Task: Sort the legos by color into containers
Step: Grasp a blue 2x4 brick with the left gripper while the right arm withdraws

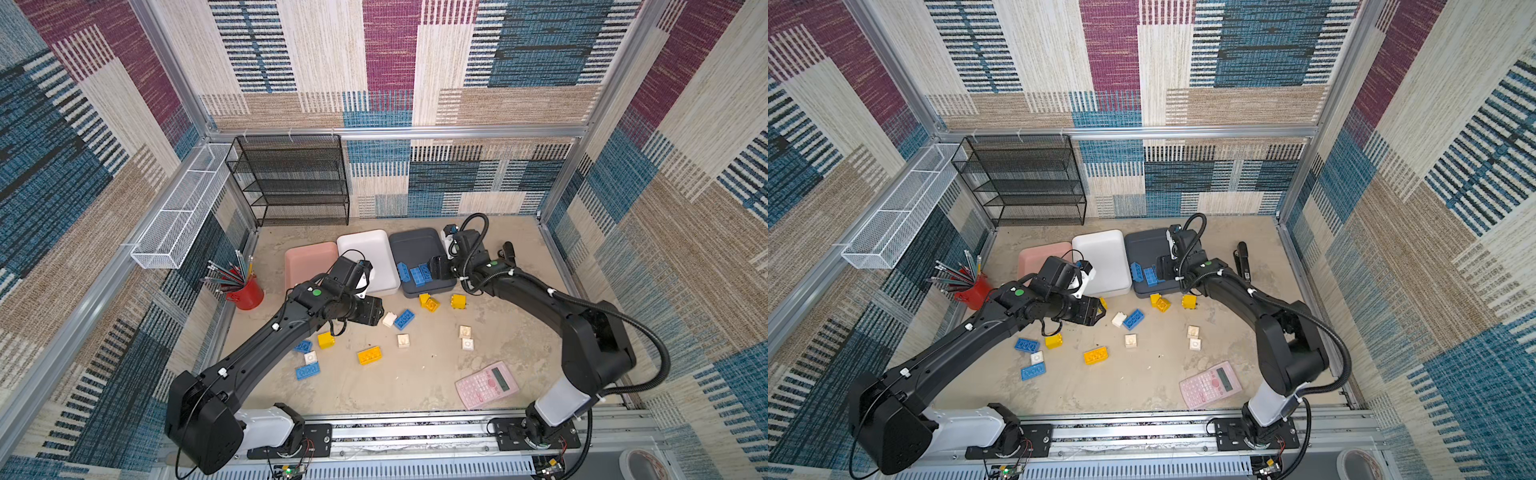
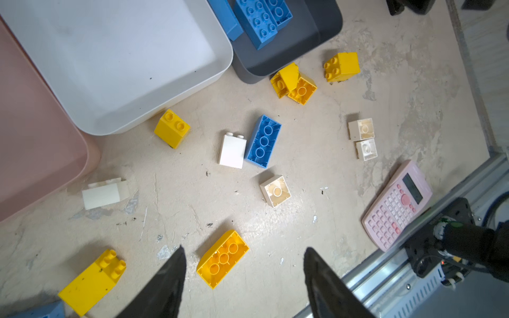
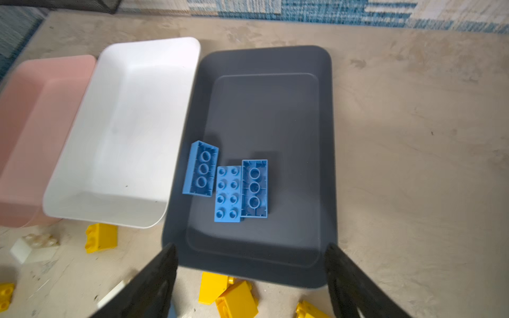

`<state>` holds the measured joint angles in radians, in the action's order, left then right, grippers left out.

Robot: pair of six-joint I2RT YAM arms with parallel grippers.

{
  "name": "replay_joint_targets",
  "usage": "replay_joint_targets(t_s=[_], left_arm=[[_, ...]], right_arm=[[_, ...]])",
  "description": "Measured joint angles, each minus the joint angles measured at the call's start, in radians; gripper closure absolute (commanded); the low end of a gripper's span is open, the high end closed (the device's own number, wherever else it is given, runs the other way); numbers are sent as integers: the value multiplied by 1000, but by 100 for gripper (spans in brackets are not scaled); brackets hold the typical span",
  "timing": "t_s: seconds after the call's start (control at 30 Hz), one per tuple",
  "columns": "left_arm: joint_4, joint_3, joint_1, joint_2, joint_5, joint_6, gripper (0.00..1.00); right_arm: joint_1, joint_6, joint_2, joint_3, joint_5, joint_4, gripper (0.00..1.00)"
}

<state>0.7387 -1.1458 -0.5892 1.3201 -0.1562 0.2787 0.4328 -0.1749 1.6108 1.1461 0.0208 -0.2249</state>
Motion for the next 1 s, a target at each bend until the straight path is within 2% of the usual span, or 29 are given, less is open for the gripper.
replay_joint_targets(t_s=[0.17, 0.47, 0.63, 1.0], left_arm=[[43, -77, -21, 82, -7, -65, 24], [117, -190, -82, 245, 9, -146, 22], [128, -234, -116, 321, 37, -184, 18], [131, -343, -163, 512, 71, -219, 22]], right_arm=[[0, -3, -171, -203, 57, 159, 1], [0, -97, -496, -576, 81, 412, 1], [0, -139, -613, -705, 73, 478, 1], [0, -232, -888, -930, -13, 579, 1]])
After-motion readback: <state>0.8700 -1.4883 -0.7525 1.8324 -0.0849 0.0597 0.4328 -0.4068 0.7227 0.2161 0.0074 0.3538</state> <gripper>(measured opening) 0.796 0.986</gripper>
